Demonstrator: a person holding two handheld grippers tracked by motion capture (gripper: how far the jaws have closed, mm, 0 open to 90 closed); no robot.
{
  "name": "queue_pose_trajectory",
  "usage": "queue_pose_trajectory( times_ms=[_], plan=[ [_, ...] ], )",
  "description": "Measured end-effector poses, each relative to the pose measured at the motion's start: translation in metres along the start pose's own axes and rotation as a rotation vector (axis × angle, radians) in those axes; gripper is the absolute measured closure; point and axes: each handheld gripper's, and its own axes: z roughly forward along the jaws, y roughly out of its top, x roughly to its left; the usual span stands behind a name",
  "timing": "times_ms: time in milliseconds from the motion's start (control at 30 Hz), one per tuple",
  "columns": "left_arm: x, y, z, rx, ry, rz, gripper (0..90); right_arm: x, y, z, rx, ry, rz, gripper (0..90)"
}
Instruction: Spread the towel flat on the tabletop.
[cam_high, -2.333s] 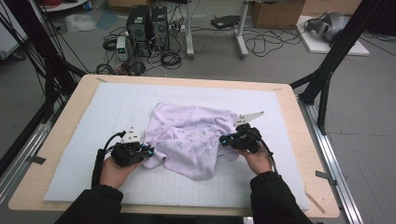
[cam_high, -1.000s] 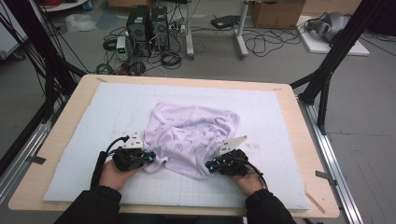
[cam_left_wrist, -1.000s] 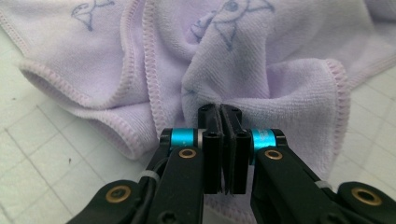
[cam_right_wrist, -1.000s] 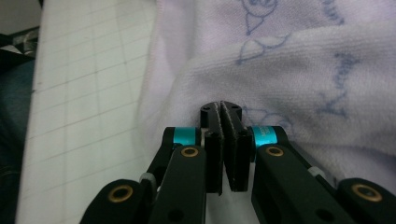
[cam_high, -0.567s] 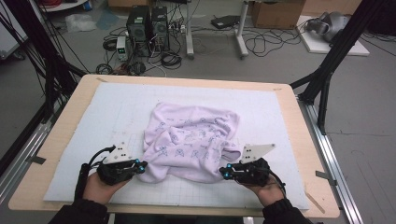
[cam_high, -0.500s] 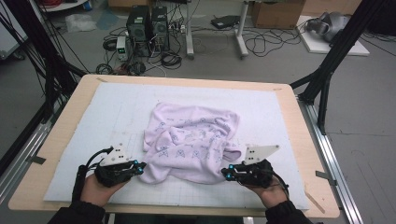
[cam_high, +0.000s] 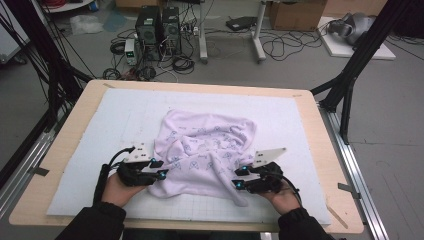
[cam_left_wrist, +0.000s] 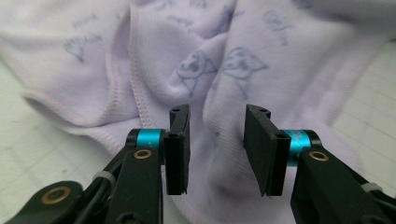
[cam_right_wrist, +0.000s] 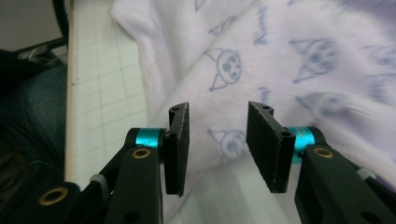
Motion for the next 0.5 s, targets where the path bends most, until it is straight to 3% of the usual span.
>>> queue_pose_trajectory(
  times_ms=[67,133,300,500],
  plan=[
    [0.0,-0.002,0.013,0.068,-0.005,0.023,63.0,-0.001,0.0,0.015,0.049,-0.026,-0.037,61.6],
    [-0.005,-0.004,0.015,0.048,0.005,0.057,73.0,-0.002,-0.002,0.026,0.102,-0.016,-0.05,68.0],
    [-0.006,-0.004,0.011,0.062,-0.012,0.02,83.4,-0.005,-0.006,0.025,0.062,0.01,-0.026,82.4],
    [-0.023,-0.015,-0.012,0.057,-0.019,0.037,84.2,0.008,-0.01,0.009,0.065,0.04,-0.032,84.3]
  ],
)
